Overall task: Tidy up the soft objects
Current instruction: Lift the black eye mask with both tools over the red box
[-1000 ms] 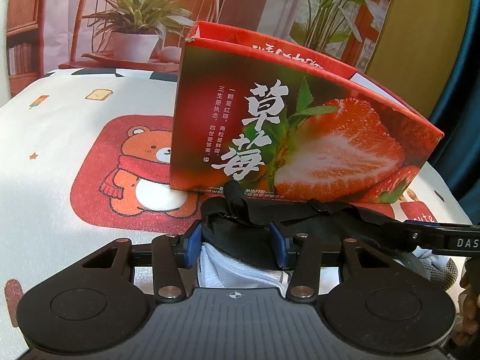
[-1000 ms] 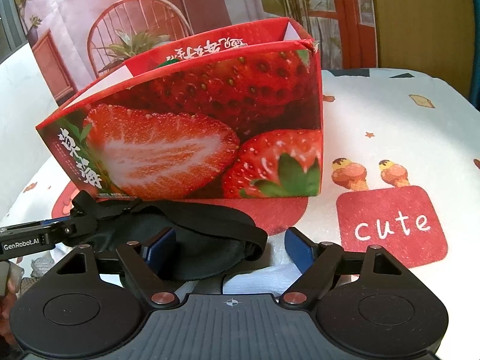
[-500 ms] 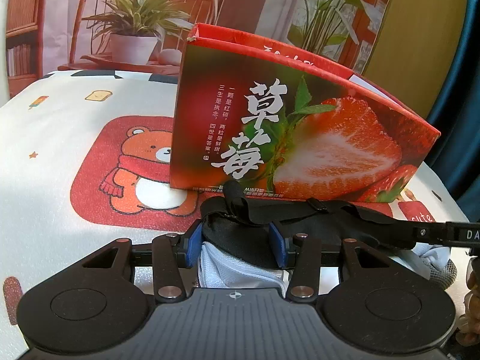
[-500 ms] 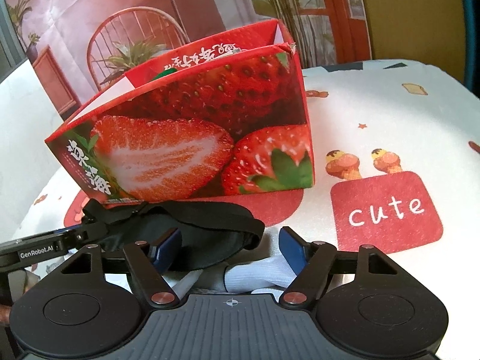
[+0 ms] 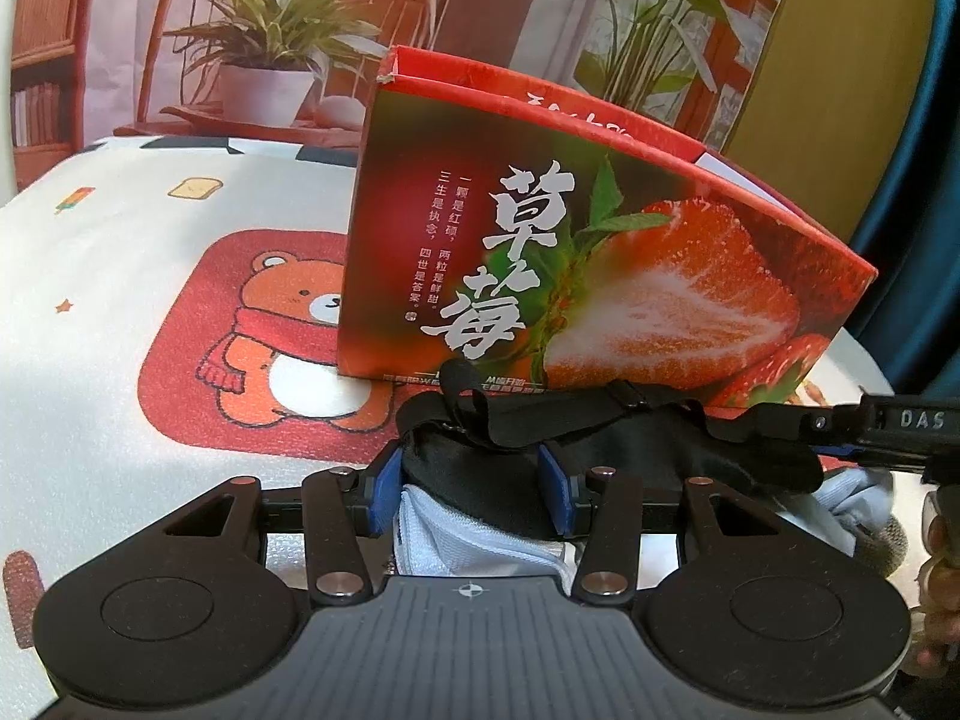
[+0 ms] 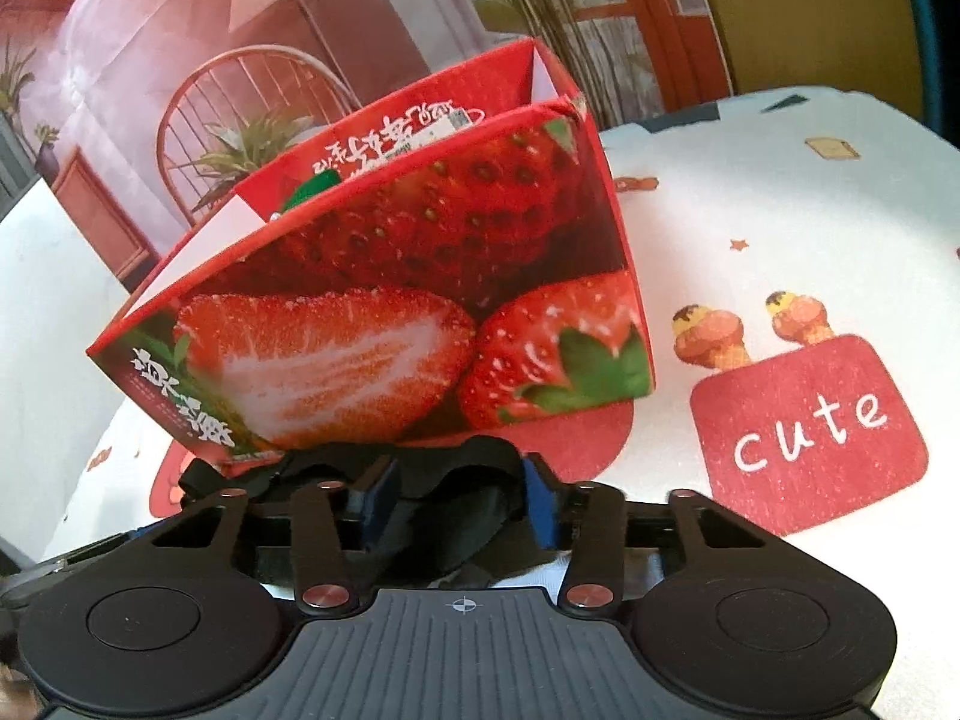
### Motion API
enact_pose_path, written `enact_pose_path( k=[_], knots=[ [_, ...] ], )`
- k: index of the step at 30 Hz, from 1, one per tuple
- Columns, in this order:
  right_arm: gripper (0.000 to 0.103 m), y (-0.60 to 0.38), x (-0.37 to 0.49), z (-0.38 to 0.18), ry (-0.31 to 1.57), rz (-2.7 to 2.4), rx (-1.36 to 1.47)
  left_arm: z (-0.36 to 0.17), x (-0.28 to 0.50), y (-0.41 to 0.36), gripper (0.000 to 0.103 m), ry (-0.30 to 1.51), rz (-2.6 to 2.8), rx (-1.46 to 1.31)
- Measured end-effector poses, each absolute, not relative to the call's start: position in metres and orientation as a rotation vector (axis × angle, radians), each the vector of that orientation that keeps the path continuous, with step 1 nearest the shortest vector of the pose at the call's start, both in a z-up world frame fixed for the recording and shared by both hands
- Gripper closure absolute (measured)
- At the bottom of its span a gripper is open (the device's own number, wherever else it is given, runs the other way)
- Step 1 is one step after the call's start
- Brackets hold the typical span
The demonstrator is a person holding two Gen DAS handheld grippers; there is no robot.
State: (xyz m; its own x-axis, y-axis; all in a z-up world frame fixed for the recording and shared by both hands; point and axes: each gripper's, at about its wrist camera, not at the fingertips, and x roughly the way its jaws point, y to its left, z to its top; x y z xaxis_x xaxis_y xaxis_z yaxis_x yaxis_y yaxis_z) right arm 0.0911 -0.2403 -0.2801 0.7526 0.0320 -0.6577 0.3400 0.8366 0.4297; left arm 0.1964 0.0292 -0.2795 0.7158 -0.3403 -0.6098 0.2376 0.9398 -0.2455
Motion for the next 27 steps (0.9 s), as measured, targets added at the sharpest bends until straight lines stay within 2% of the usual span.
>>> enact_pose_path(
  k=[4, 9, 17, 23, 27],
  knots=[
    [0.080, -0.243, 0.086, -0.278, 0.683, -0.195, 0.573, -0.278, 0.200, 0.038, 0.053, 0.721, -0.330, -0.224],
    [0.083, -0.246, 0.080, -0.269, 0.629, -0.185, 0.600, -0.271, 0.197, 0.046, 0.078, 0.697, -0.308, -0.259],
    [0.083, -0.239, 0.076, -0.258, 0.605, -0.119, 0.593, -0.256, 0.182, 0.037, 0.080, 0.650, -0.338, -0.217],
    [0.086, -0.236, 0.070, -0.256, 0.602, -0.139, 0.573, -0.245, 0.169, 0.031, 0.091, 0.603, -0.342, -0.172],
    [0.089, -0.234, 0.067, -0.253, 0.602, -0.141, 0.534, -0.235, 0.159, 0.025, 0.094, 0.553, -0.345, -0.130]
  ],
)
